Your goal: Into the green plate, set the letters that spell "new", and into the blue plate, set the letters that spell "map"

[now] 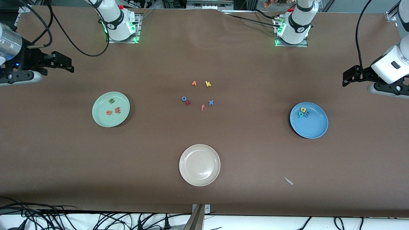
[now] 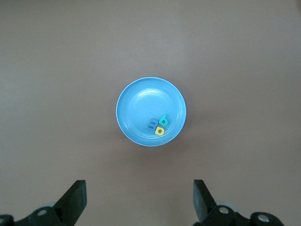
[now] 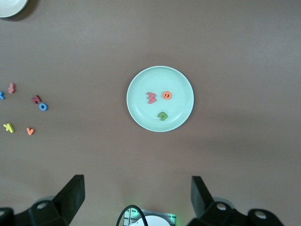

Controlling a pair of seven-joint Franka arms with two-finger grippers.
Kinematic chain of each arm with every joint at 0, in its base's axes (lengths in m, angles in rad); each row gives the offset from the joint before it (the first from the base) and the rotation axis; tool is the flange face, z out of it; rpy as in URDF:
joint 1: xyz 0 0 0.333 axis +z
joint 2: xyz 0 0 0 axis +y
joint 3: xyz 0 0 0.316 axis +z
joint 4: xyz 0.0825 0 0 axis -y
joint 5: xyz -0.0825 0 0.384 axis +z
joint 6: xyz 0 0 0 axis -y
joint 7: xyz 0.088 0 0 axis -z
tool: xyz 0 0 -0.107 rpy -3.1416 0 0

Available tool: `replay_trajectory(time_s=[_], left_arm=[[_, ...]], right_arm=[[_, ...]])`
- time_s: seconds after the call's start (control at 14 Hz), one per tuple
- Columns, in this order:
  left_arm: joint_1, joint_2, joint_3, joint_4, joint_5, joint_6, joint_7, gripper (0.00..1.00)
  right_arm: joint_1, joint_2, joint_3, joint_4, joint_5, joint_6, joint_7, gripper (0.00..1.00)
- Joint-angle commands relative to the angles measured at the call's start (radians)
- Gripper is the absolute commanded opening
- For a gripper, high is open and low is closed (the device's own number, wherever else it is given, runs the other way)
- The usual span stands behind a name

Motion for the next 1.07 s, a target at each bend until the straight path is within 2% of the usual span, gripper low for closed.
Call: replay_trajectory(time_s=[0.0,1.0], left_arm=[[-0.003,0.008,0.005,0.023,-0.024,-0.021,0.018,1.0],[-0.004,0.01,0.005,0.023,-0.026,-0.021,0.018,1.0]], right_arm=[[-0.008,-0.009,0.007,0.019,-0.007,-0.021,0.005,1.0],[-0.008,0.029,0.009,0.04,-0.02,-0.024,-0.005,1.0]])
